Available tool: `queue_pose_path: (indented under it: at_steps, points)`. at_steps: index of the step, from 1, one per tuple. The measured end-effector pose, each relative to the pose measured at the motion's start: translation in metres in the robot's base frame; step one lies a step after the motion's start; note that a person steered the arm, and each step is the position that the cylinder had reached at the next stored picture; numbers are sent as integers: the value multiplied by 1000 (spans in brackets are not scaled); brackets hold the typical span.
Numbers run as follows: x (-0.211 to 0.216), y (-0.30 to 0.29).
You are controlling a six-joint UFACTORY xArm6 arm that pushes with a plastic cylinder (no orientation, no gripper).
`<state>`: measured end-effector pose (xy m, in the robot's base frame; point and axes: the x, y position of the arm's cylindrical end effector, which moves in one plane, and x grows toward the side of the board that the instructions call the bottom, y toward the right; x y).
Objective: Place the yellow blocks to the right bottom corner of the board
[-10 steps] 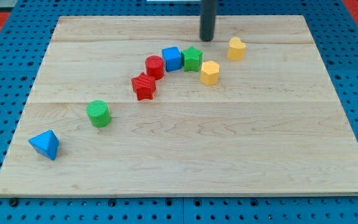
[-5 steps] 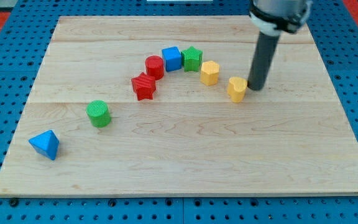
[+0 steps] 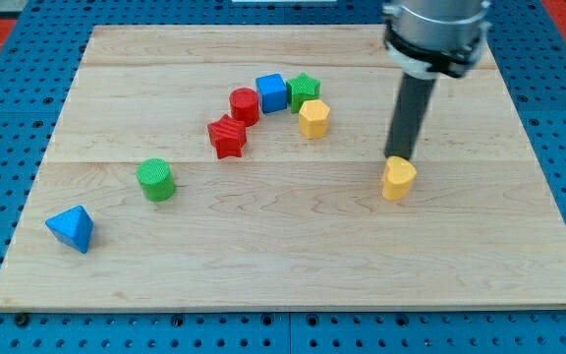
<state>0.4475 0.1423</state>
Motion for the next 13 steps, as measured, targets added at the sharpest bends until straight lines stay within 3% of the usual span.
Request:
queue_pose_path:
  at_steps: [2,3,4,5,6,7,8,10,12,13]
  points:
    - [9,-26]
    - [55,-16]
    - [68,38]
    - [34,-12]
    - [72,-57]
    - [109,5]
    - [115,34]
    - [77,-86]
    - [-42,-163]
    - [-71,-192]
